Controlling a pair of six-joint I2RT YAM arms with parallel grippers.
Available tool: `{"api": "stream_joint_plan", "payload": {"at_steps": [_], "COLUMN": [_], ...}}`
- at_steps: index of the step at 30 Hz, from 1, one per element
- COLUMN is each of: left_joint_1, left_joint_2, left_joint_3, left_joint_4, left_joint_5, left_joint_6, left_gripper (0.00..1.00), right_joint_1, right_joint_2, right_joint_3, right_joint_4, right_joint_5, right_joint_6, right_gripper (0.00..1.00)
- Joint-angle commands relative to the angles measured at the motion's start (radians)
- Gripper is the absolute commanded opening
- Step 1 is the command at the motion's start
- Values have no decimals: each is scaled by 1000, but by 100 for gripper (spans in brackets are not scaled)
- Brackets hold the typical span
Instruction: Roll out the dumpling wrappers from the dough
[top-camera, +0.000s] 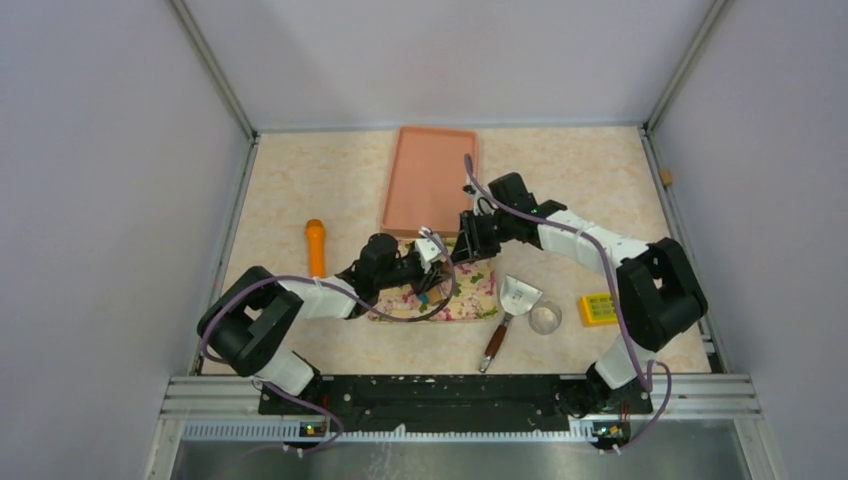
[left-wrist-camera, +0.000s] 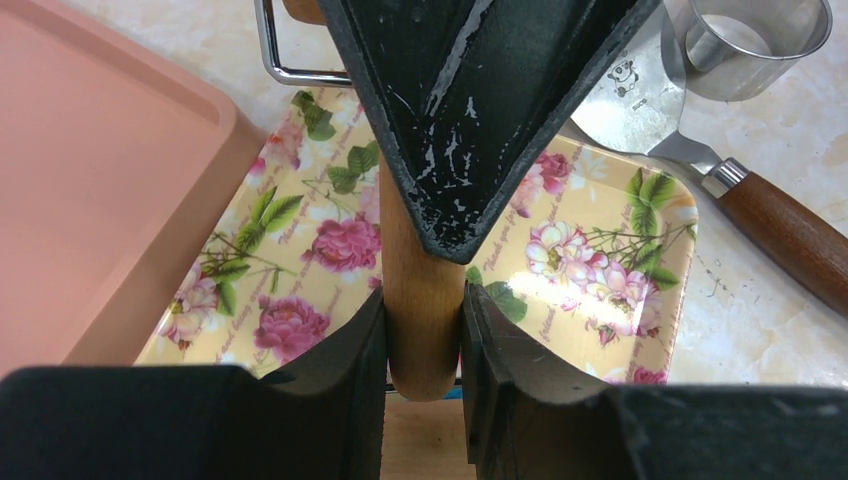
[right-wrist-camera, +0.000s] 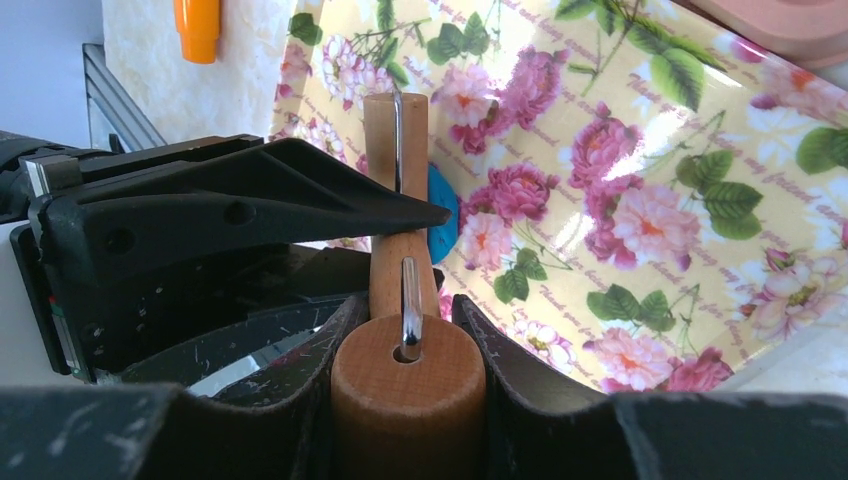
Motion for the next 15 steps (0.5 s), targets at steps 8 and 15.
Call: {"api": "stream_joint_plan", "payload": {"at_steps": [8, 15], "left_joint_1": [0, 2], "left_joint_2": [-40, -58], "left_joint_3": [-104, -93], "left_joint_4": [-106, -151], "left_joint_5": [-87, -92], "left_joint_6": [-57, -73], "left_gripper": [0, 0], "right_joint_1": [110, 117], "right_joint_2": [110, 147], "right_joint_3": [-17, -1], "right_joint_4": [25, 36], "right_joint_5": [84, 84], "right_joint_6": [-30, -19], "right_gripper": [0, 0]}}
